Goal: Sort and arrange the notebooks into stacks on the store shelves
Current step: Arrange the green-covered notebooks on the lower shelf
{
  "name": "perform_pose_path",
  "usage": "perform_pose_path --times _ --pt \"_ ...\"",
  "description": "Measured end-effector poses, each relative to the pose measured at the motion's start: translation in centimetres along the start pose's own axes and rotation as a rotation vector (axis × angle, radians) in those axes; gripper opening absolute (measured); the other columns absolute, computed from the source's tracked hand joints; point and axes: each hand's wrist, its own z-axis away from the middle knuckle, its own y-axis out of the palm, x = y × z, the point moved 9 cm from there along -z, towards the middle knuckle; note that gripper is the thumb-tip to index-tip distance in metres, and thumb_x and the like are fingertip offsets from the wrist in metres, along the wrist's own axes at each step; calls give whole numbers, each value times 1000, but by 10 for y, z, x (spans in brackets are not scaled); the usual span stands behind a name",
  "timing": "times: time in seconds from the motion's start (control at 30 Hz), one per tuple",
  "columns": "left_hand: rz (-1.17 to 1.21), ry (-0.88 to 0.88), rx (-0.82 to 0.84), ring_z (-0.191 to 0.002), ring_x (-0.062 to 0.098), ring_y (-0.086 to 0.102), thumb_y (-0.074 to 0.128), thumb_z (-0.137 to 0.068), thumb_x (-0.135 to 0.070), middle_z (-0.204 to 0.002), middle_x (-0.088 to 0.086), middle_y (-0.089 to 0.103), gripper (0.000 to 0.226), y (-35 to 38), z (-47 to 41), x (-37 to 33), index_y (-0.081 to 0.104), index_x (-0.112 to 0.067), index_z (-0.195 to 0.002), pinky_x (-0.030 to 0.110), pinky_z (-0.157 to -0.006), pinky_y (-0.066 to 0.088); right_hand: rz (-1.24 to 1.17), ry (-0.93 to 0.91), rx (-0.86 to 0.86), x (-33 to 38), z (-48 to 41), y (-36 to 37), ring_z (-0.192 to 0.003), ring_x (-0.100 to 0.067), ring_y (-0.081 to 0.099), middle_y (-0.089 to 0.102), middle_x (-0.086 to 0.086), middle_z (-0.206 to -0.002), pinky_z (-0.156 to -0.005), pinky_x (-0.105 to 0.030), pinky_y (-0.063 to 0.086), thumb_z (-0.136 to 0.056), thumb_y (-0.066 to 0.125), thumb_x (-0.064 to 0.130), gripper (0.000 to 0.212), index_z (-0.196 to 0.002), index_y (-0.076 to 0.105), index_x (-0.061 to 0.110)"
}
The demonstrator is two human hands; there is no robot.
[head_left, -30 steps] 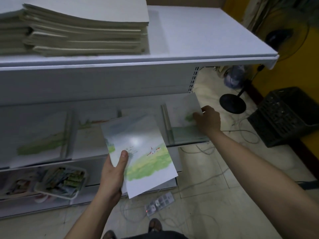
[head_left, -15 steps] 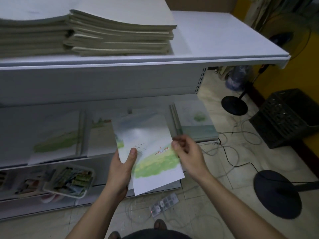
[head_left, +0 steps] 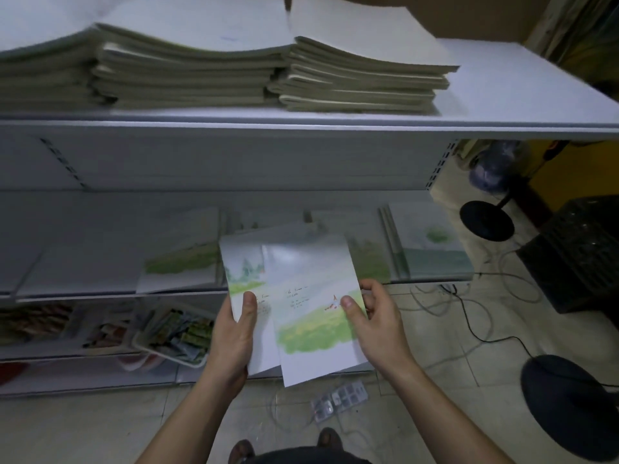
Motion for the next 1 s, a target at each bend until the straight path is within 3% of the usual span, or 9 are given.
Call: perform_pose_path --times 0.17,0.33,0.4,0.5,0.63,0.7,0.77,0.87,1.0 --pt "0 23 -171 -85 18 72 49 -92 -48 -105 -4 73 41 -71 6 -13 60 -23 -121 29 -63 56 -85 63 106 9 2 53 -82 -26 74 77 -5 -94 -73 -50 60 -100 60 13 22 -116 52 25" --pt "-9 70 -328 -101 23 69 49 -88 -53 -118 -2 69 63 -156 12 -25 53 -17 -140 44 -86 57 -92 27 80 28 -25 108 -99 -15 69 72 4 -108 -87 -36 56 -99 60 18 29 -127 52 22" --pt "0 107 -390 -99 23 70 50 -89 -53 -118 -2 70 60 -190 15 -32 54 -18 -138 40 -76 61 -91 25 55 40 -39 129 -102 -9 64 66 6 -111 -88 -27 49 -102 56 18 28 -129 50 16" --pt "40 136 -469 -96 13 71 50 -90 -51 -115 -10 71 53 -236 22 -43 56 -22 -133 26 -65 61 -87 -10 72 63 -63 165 -95 -5 61 63 6 -107 -74 -12 46 -103 49 10 22 -124 52 14" --pt "95 147 -547 -95 8 71 49 -90 -51 -116 -12 71 46 -290 33 -52 57 -26 -128 20 -68 61 -9 20 122 72 -90 225 -102 -18 59 60 -4 -122 -71 -21 44 -102 48 13 29 -130 53 8" --pt "106 144 -568 -97 9 70 49 -90 -52 -116 -13 71 45 -308 36 -54 58 -27 -127 20 -69 61 36 31 144 72 -100 253 -94 -17 59 60 -4 -116 -66 -19 45 -102 49 14 22 -123 53 10" --pt "116 139 -572 -94 7 70 48 -89 -52 -112 -15 71 38 -320 38 -56 60 -31 -118 20 -68 62 66 58 149 69 -108 275 -97 -22 60 61 -8 -117 -70 -26 45 -101 52 17 18 -118 52 11" --pt "124 122 -556 -95 11 71 47 -88 -53 -112 -13 72 34 -326 36 -57 61 -33 -111 32 -72 60 129 99 112 65 -113 292 -95 -23 59 61 -8 -117 -77 -31 46 -97 61 22 27 -120 54 10" --pt "120 111 -520 -86 7 73 47 -87 -52 -102 -15 74 40 -324 31 -58 60 -29 -116 26 -66 58 378 73 26 65 -114 289 -87 -22 60 65 -6 -105 -72 -30 46 -93 68 30 23 -106 61 12"
